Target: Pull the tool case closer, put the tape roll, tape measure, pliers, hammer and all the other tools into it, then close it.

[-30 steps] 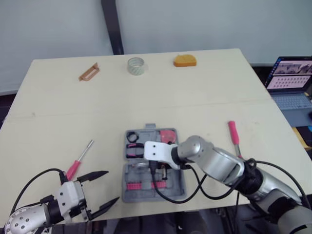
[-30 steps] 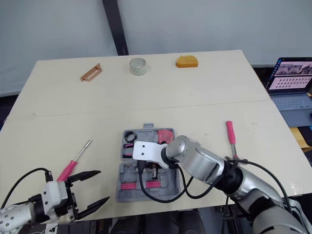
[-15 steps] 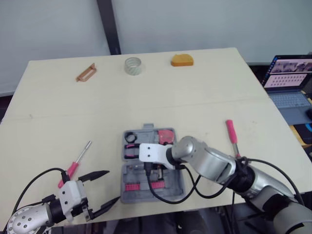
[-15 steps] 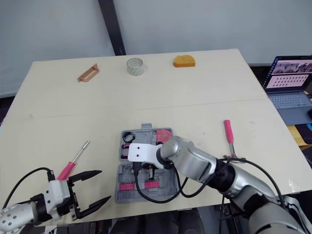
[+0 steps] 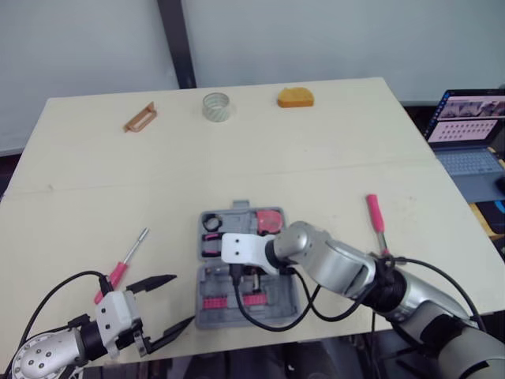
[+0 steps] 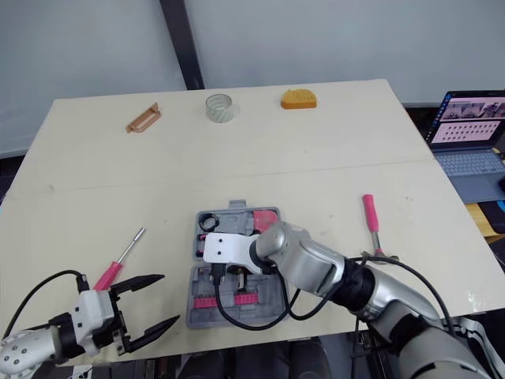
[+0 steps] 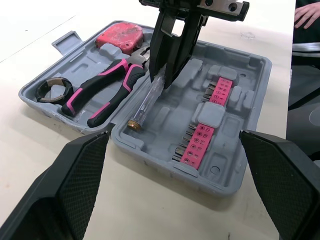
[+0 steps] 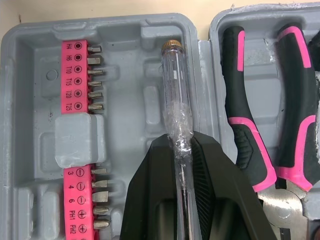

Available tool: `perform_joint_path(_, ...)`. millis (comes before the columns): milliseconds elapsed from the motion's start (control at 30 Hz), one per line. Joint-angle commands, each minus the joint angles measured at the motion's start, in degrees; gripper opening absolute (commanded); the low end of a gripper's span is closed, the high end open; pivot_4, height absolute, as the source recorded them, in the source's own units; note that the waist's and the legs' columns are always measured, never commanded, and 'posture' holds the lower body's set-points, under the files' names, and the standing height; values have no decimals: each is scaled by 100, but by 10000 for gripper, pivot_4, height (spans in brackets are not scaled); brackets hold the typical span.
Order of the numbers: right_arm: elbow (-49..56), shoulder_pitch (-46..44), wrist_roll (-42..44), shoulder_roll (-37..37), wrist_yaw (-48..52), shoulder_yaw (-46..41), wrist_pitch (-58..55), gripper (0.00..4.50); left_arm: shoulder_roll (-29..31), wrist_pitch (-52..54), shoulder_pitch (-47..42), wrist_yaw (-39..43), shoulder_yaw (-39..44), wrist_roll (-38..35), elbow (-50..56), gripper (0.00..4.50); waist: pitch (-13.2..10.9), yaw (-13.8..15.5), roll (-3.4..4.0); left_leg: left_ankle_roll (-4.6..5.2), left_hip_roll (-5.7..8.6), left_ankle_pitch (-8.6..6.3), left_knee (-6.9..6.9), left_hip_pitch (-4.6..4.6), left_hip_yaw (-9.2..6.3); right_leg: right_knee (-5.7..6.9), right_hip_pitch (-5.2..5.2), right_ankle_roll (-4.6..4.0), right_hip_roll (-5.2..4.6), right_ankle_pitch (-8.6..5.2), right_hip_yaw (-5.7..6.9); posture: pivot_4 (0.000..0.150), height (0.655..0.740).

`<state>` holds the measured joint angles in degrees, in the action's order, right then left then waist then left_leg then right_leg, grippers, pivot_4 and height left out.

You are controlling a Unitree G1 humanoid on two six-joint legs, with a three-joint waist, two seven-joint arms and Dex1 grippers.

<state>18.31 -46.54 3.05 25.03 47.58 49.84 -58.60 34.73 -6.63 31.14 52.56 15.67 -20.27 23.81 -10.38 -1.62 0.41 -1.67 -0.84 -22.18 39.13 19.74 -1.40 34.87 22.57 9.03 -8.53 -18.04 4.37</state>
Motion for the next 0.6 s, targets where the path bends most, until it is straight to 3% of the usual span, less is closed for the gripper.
perform_joint_path(33,90,-53,-70,-36,59,43,92,457,47,-8,1,-38,55,-25,134,45000,0,0,0,0,0,0,0,0,0,0,0,0,0,0,0,1500,7400)
perform_joint_path(600,29,-19,-133,-184,30,40,106,457,61,17,-38,-72,66,-13,114,45000,0,-2,0,0,0,0,0,0,1,1,1,0,0,0,0,1500,7400)
